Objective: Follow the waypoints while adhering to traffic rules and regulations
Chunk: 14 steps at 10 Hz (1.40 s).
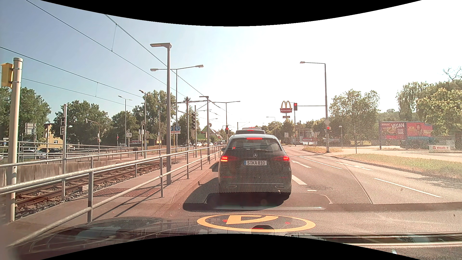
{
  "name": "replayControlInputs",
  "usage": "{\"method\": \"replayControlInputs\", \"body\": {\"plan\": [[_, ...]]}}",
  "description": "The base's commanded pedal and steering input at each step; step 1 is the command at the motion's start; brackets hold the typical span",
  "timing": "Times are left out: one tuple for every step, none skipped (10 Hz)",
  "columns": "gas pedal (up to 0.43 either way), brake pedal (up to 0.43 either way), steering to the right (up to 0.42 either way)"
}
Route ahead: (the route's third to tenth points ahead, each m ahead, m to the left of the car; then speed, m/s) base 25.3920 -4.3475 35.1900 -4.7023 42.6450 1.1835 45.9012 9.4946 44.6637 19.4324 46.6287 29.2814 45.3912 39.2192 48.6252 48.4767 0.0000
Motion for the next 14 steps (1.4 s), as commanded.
{"method": "replayControlInputs", "body": {"plan": [[0.0,0.232,0.006],[0.0,0.238,0.006],[0.0,0.238,0.006],[0.0,0.238,0.006],[0.0,0.238,0.006],[0.0,0.238,0.006],[0.0,0.238,0.006],[0.0,0.238,0.006],[0.0,0.238,0.006],[0.0,0.238,0.006],[0.0,0.238,0.006],[0.0,0.238,0.006],[0.0,0.238,0.006],[0.0,0.238,0.006]]}}
